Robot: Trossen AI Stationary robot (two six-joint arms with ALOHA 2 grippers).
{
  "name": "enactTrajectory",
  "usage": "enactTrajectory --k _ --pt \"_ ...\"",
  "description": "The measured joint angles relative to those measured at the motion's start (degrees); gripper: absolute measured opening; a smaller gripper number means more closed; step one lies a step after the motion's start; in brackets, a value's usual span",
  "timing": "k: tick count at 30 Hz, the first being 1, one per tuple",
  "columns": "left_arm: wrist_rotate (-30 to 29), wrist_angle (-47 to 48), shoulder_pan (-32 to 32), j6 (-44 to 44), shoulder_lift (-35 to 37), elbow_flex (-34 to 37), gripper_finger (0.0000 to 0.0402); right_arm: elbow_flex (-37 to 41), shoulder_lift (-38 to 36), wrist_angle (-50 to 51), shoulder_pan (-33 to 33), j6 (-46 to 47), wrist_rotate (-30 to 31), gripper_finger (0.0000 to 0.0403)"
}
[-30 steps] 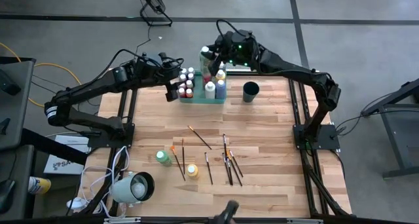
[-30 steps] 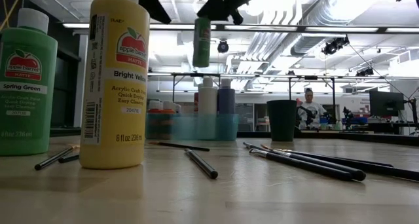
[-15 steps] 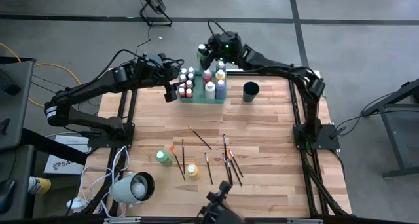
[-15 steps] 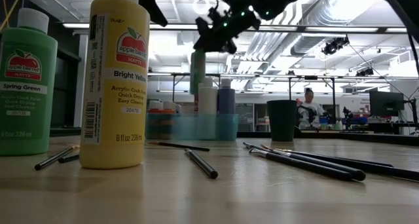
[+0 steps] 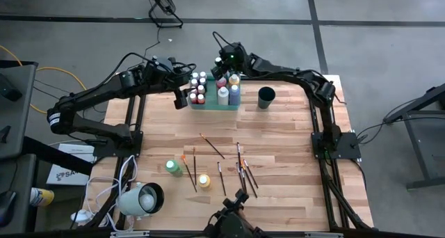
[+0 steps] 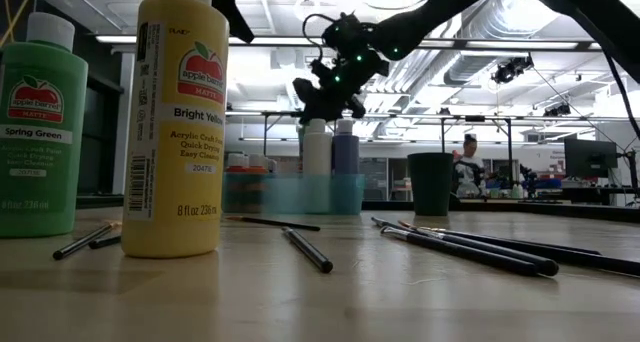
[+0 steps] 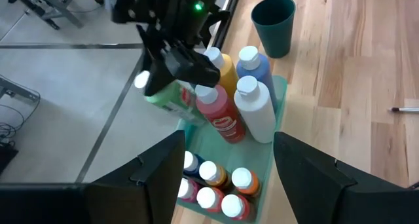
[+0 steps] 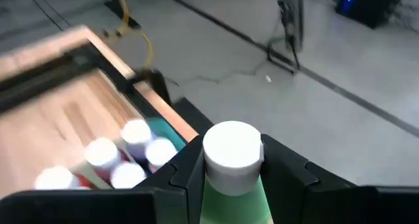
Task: Pick & Place Paint Supplies
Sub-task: Put the green paint bottle into the green bin
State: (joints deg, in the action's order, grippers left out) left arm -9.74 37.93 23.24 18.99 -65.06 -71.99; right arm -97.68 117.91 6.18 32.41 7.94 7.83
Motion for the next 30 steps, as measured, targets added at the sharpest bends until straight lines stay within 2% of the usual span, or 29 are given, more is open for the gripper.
enactTrajectory --k 4,11,24,30 --pt "0.0 0.0 0.0 0.1 0.0 0.0 0.0225 -0.1 -0.2 1.1 0.1 0.2 3.1 0.0112" --pt "0.0 0.0 0.0 0.2 0.0 0.0 0.0225 -0.1 -0.3 2.9 0.3 4.5 3.3 0.0112" --pt "0.0 -0.1 0.0 0.2 0.0 0.0 0.0225 -0.1 -0.3 7.2 0.2 5.4 3.4 0.0113" --pt "0.0 -0.1 0.0 0.2 0.0 0.0 0.0225 -0.1 -0.3 8.7 0.3 7.2 3.7 0.0128"
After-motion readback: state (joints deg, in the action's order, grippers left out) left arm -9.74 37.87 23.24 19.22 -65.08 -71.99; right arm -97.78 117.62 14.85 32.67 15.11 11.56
